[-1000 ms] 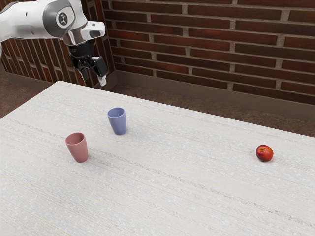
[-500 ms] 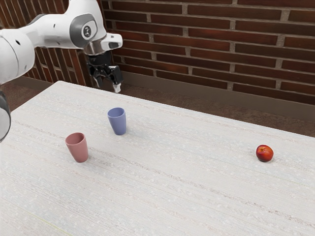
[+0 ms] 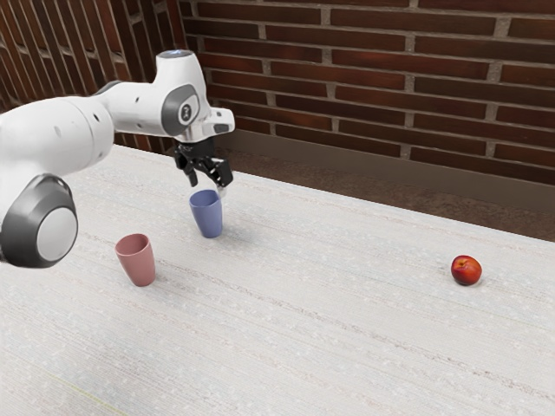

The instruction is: Place the right cup onto the left cup

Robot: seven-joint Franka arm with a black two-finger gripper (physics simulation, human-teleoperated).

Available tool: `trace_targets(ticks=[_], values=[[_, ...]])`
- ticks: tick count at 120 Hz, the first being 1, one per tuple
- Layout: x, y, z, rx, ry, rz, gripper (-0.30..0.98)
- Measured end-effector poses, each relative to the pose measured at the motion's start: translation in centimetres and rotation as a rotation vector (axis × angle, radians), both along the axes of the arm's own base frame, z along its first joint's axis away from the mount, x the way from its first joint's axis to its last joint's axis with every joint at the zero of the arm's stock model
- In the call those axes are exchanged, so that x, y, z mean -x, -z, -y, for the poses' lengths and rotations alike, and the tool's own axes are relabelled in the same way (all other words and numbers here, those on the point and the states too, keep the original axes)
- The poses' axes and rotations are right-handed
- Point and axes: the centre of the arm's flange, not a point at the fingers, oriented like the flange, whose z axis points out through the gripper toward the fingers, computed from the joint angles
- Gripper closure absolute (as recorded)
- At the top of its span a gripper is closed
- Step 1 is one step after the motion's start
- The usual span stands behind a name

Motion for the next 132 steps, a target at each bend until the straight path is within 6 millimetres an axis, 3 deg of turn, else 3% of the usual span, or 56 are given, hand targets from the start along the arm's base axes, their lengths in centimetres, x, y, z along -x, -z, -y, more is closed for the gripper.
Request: trace_targets(ticks=[28, 61, 77, 105, 132], values=[[-0.9, 4.1, -0.1, -0.010, 0.002, 0.008, 0.00], [-1.7, 7.3, -0.2, -0.023, 0.005, 0.042, 0.00], [-1.9, 7.7, -0.3, -0.020, 0.001, 0.054, 0.01], [-1.8, 8.1, -0.3, -0.009, -0.008, 0.058, 0.53], [-1.8, 7.9, -0.4, -0.010, -0.009, 0.062, 0.72]])
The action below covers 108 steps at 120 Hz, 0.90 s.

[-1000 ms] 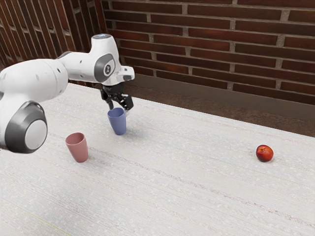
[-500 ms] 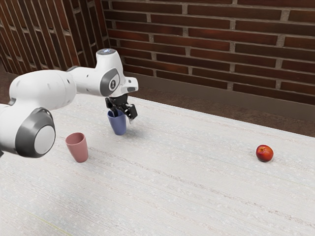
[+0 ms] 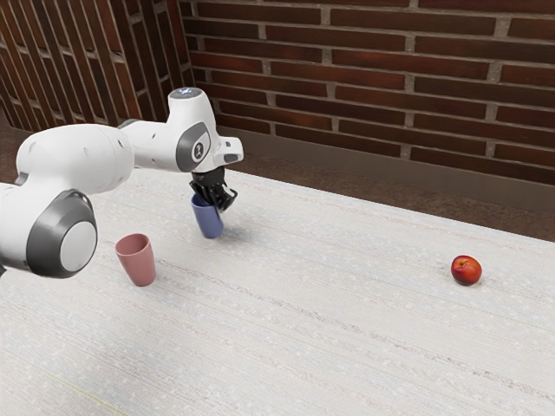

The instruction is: Place the right cup onto the left cup

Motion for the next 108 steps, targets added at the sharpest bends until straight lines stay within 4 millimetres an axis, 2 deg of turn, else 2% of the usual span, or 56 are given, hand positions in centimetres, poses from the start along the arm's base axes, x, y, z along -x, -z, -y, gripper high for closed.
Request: trace_targets(ticks=[32, 44, 57, 69, 93, 108], values=[[0.1, -1.5, -0.6, -0.011, -0.005, 0.012, 0.76], [0.9, -3.8, -0.7, -0.007, -0.011, 0.022, 0.77], [3.8, -7.8, -1.0, 0.011, -0.026, 0.025, 0.77], [5.7, -10.9, -1.0, 0.023, -0.033, 0.023, 0.78], [12.1, -14.1, -1.3, 0.048, -0.049, -0.027, 0.78], [15.2, -16.0, -1.3, 0.048, -0.050, -0.029, 0.78]])
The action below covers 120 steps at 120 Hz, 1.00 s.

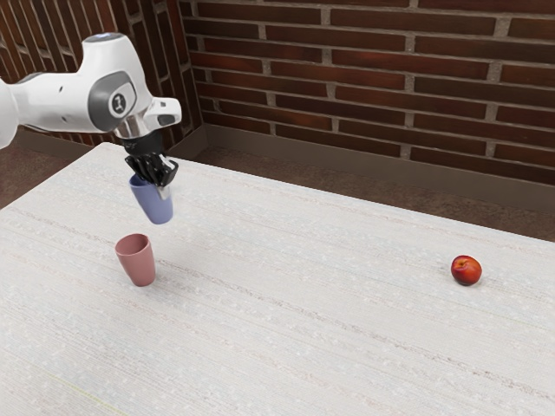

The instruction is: Place the right cup onto the left cup

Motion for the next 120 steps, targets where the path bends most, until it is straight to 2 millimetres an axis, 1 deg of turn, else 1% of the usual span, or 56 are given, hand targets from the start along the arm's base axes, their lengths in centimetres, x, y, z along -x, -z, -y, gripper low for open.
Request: trace_targets(ticks=[10, 24, 30, 48, 65, 74, 80, 89, 108, 120], values=[[2.3, -0.6, -0.2, 0.000, -0.004, 0.001, 0.78], [4.9, -0.5, -1.1, -0.009, -0.019, 0.009, 0.78], [5.6, -0.4, -1.7, -0.012, -0.028, 0.016, 0.78], [6.3, 0.0, -3.6, -0.029, -0.059, 0.034, 0.78], [6.4, 1.4, -5.5, -0.038, -0.091, 0.025, 0.78], [6.4, 1.9, -6.0, -0.040, -0.101, 0.021, 0.78], [6.5, 2.2, -6.0, -0.040, -0.100, 0.020, 0.78], [6.4, 2.7, -5.3, -0.041, -0.089, 0.022, 0.78], [5.6, 3.0, -3.0, -0.045, -0.045, 0.034, 0.78], [5.3, 2.8, -1.7, -0.046, -0.023, 0.045, 0.78]])
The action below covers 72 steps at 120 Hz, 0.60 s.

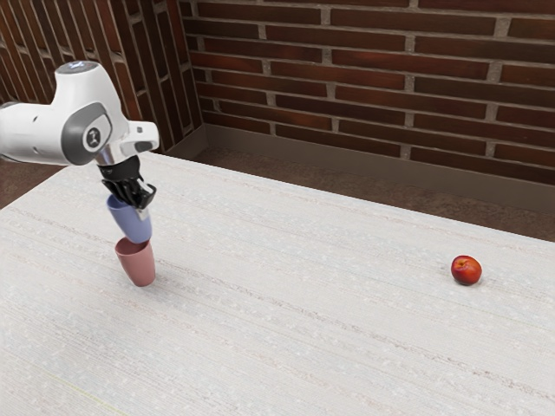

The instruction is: Place the right cup onto the left cup

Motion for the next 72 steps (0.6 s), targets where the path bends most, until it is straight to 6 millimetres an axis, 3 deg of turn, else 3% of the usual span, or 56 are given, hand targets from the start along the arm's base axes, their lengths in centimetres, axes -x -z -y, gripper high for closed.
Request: trace_targets(ticks=[20, 48, 72], values=[[0.2, -0.2, 0.2, 0.000, 0.003, 0.007, 0.78], [0.7, -0.2, -1.8, 0.000, -0.034, 0.007, 0.79], [0.8, 1.0, -3.0, 0.001, -0.056, -0.013, 0.79]])
